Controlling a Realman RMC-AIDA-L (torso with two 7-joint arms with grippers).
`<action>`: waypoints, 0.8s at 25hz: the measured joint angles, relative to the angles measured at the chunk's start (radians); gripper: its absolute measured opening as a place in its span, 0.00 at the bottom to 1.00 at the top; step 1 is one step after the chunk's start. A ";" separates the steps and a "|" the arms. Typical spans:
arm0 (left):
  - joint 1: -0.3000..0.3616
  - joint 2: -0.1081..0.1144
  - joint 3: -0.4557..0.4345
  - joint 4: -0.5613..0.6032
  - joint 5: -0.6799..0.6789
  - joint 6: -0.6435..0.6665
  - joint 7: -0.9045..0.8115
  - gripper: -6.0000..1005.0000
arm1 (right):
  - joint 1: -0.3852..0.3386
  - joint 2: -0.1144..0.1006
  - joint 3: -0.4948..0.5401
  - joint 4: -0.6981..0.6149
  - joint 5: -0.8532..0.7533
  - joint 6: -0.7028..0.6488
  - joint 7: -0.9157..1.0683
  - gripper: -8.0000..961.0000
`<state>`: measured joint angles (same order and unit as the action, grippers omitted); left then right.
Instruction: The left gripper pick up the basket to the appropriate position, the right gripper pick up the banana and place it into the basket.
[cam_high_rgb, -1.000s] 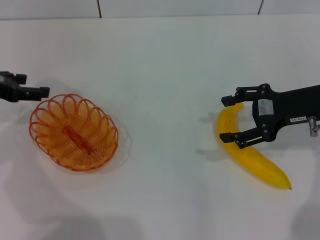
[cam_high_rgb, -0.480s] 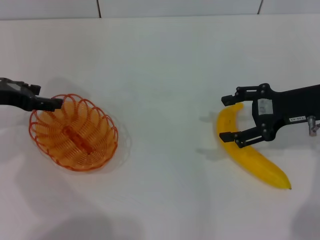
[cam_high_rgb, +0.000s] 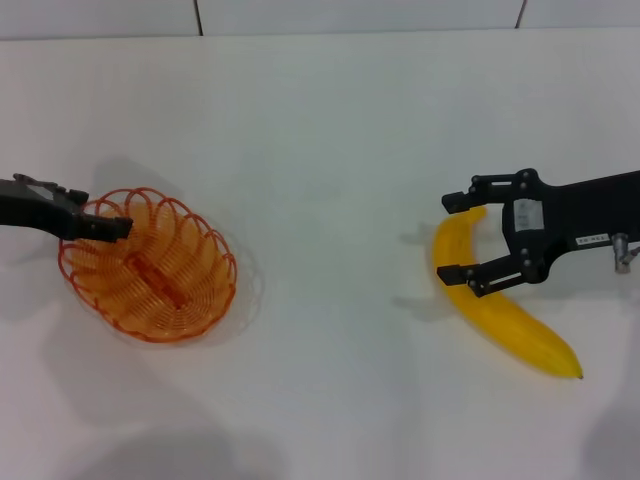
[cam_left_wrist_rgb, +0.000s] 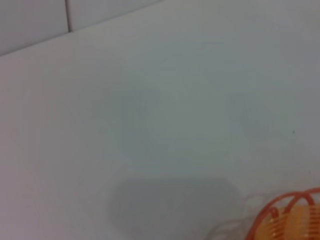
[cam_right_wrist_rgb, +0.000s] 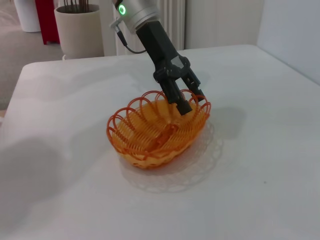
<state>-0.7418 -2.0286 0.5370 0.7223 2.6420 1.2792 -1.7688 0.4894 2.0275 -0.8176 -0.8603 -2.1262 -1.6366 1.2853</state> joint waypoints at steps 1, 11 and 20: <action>-0.001 0.000 0.000 -0.002 0.002 0.000 0.000 0.84 | 0.001 0.000 0.000 0.003 0.000 0.001 -0.001 0.94; -0.002 -0.001 0.022 -0.012 0.006 -0.014 -0.011 0.84 | 0.003 0.000 0.000 0.027 -0.003 0.036 -0.006 0.94; 0.001 -0.001 0.023 -0.012 0.006 -0.027 -0.020 0.77 | 0.003 0.001 0.000 0.027 -0.003 0.033 -0.002 0.94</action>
<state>-0.7408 -2.0295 0.5600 0.7107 2.6480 1.2518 -1.7886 0.4924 2.0282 -0.8176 -0.8329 -2.1294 -1.6036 1.2828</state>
